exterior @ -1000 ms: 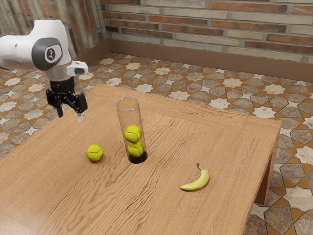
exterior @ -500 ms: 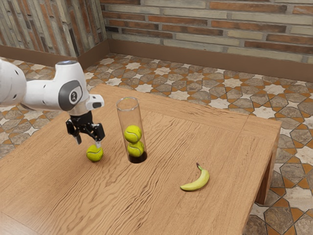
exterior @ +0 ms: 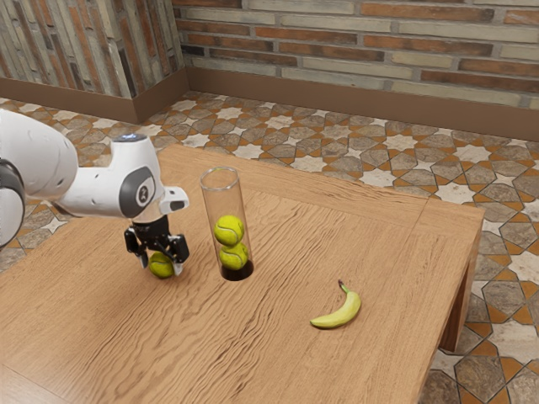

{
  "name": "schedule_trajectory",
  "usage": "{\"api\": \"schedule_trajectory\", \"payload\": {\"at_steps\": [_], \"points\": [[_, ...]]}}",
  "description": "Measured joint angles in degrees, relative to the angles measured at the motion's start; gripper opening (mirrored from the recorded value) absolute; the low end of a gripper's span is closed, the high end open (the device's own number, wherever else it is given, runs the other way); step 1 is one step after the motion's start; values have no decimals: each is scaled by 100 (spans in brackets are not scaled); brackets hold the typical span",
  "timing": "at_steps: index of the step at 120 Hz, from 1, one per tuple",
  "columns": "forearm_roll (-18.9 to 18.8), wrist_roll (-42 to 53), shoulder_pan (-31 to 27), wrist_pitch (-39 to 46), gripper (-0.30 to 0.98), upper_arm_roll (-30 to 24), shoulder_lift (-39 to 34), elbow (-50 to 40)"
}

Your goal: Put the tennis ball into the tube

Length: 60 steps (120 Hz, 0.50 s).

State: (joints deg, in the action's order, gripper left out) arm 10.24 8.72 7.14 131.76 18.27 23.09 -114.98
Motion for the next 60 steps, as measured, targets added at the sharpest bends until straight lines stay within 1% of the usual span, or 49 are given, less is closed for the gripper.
{"api": "schedule_trajectory", "payload": {"at_steps": [40, 52, 60], "points": [[94, 16, -37, 130, 66, -13, 144, 82], [140, 23, -36, 143, 61, -38, 160, 72], [158, 27, -37, 146, 55, -42, 159, 54]]}}
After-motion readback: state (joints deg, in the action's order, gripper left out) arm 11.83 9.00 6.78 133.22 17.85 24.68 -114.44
